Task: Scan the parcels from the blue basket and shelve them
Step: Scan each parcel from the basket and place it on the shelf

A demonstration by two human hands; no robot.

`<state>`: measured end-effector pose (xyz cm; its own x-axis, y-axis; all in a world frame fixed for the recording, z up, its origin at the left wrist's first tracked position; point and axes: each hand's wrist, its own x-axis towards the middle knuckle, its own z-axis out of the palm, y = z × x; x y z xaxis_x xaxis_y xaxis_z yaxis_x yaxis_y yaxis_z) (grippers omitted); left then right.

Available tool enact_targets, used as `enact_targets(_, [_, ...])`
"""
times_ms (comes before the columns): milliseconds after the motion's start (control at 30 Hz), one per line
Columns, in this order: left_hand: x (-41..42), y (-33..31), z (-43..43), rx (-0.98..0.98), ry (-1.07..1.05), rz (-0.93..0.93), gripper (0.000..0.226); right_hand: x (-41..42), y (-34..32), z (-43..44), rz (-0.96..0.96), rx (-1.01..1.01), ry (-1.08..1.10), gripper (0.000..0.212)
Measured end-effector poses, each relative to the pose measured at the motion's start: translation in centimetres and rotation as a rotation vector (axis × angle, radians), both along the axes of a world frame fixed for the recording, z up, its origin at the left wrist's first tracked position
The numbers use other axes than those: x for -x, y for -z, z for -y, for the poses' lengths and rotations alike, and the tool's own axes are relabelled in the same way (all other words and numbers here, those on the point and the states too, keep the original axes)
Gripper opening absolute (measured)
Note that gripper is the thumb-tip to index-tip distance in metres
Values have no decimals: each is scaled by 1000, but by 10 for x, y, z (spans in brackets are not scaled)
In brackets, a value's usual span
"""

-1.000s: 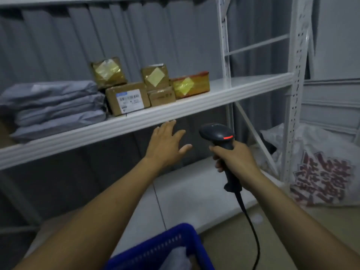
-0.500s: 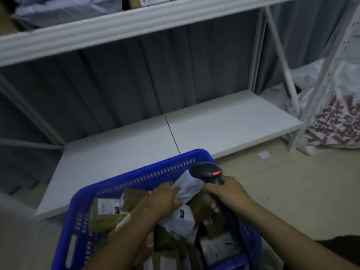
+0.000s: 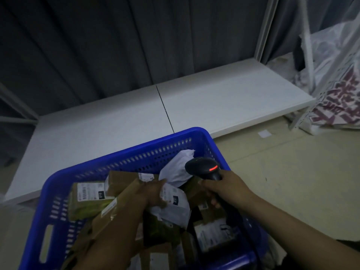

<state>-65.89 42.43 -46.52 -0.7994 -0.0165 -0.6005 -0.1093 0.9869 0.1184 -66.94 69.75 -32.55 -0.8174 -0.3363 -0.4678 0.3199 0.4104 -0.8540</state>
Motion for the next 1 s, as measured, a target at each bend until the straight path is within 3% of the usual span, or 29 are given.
enact_targets(100, [-9,-11,-6,-165,-119,-153,106,4,3,5,12,6,16,15])
enact_targets(267, [-33,-50,-34,-449,-488,-628,90,7,-3,17,-63,2,39,14])
enact_targets(400, [-52,-83,-57,-677,-680,-808,82,2,-13,27,-8,161,69,11])
enact_targets(500, [-67,-106,-69,-891,-819,-822,76,-3,-20,35,34,268,99,20])
enact_targets(667, [-80,-127,-78,-1016,-1006,-759,35,-10,-33,43,59,363,3,10])
enact_targets(900, [-97,-137,-40,-1051,-1241,-820,62,-14,-47,46,49,307,-158,16])
enact_targets(1000, [-110,-138,-19,-1151,-1404,-884,55,-16,-49,44,81,199,-307,18])
